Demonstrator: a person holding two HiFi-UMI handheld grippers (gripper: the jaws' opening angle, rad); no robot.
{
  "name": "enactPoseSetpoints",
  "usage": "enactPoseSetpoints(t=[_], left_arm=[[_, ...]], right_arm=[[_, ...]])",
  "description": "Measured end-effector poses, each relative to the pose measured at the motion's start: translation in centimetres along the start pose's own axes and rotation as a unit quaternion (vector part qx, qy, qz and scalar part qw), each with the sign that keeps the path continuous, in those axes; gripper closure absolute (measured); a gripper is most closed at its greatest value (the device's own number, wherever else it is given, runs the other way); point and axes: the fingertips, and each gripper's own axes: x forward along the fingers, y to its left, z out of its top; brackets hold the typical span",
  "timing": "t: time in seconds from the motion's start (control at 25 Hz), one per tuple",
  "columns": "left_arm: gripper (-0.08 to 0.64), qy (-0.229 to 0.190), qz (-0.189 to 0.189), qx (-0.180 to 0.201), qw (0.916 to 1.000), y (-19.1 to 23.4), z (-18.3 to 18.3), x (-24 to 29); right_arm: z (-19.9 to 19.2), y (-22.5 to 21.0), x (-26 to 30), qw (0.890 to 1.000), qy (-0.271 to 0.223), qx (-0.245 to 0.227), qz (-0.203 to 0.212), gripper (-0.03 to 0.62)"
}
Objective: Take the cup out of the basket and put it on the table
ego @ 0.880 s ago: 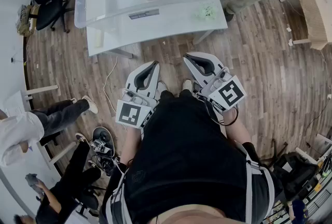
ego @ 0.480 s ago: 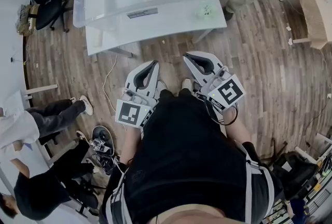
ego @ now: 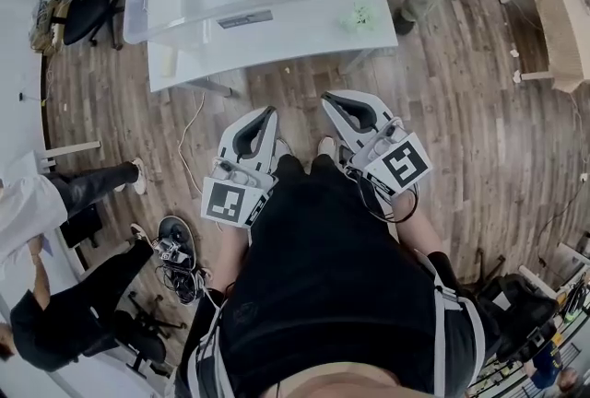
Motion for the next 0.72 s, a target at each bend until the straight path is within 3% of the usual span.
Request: enactPoseSetpoints(t=[0.48,0.72], left_arm=[[0.541,0.005,0.032,-0.012,0.9994,-3.0,-1.0,1.3],[0.541,0.004,0.032,-0.007,0.9995,-1.8,-0.6,2.1]], right_arm=[[-1.1,-1.7,-2.9,0.999,0.002,0.023,0.021,0.575],[-0.7,-2.4,-1.7,1.000,-0.004,0.021,0.023,0.575]])
